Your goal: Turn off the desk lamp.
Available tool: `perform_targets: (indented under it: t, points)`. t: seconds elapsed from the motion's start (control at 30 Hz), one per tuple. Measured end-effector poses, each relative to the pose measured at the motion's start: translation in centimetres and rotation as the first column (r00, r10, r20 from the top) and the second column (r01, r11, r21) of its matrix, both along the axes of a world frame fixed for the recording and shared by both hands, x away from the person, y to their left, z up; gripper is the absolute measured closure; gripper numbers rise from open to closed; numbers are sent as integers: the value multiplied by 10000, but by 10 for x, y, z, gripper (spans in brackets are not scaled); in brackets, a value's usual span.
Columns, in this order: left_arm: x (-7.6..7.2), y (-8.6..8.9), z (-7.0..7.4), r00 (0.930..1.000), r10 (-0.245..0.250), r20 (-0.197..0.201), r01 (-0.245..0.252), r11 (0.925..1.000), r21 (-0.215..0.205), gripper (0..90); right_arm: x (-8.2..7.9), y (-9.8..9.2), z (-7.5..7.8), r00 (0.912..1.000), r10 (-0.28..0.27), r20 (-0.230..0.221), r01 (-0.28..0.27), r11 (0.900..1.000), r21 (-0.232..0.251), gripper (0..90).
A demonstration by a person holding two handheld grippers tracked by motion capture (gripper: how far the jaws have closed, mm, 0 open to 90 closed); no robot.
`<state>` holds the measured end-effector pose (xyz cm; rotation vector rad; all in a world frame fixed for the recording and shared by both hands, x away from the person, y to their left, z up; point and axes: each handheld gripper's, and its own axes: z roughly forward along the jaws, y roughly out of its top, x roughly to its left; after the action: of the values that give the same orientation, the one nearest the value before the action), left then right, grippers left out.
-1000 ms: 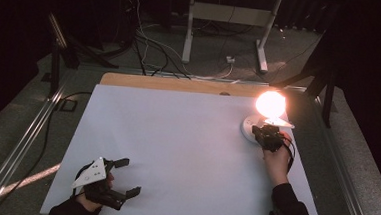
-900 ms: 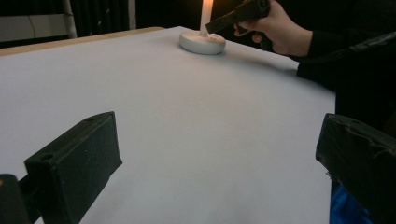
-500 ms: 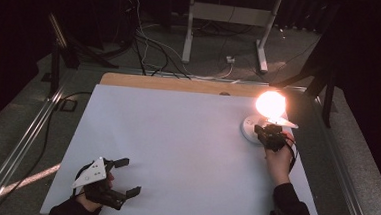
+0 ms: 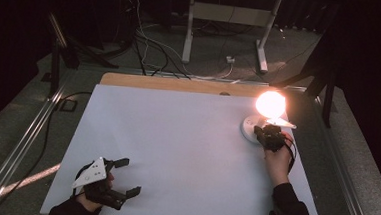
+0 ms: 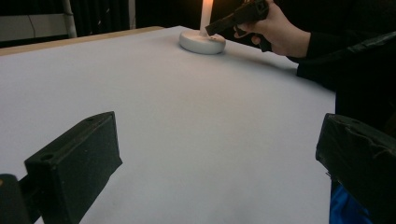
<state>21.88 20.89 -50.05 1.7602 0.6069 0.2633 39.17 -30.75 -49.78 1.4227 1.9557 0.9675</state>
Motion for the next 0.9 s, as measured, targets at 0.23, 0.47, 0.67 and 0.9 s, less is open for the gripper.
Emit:
perform_targets:
  t: [0.23,0.47,0.67,0.9]
  points:
    - [0,0,0,10000,-10,16,10,10000,-8,5,0,-1,-1,10000,-47,-51,47,10000,-26,900]
    - [0,0,0,10000,-14,-13,14,10000,-23,5,1,-1,-3,10000,-25,-74,25,10000,-33,900]
    - [0,0,0,10000,2,-20,-2,10000,-2,5,2,0,-4,9999,-7,-136,7,10000,12,900]
    - [0,0,0,10000,-3,-2,3,10000,-3,5,2,3,-5,9998,97,-192,-97,10000,18,900]
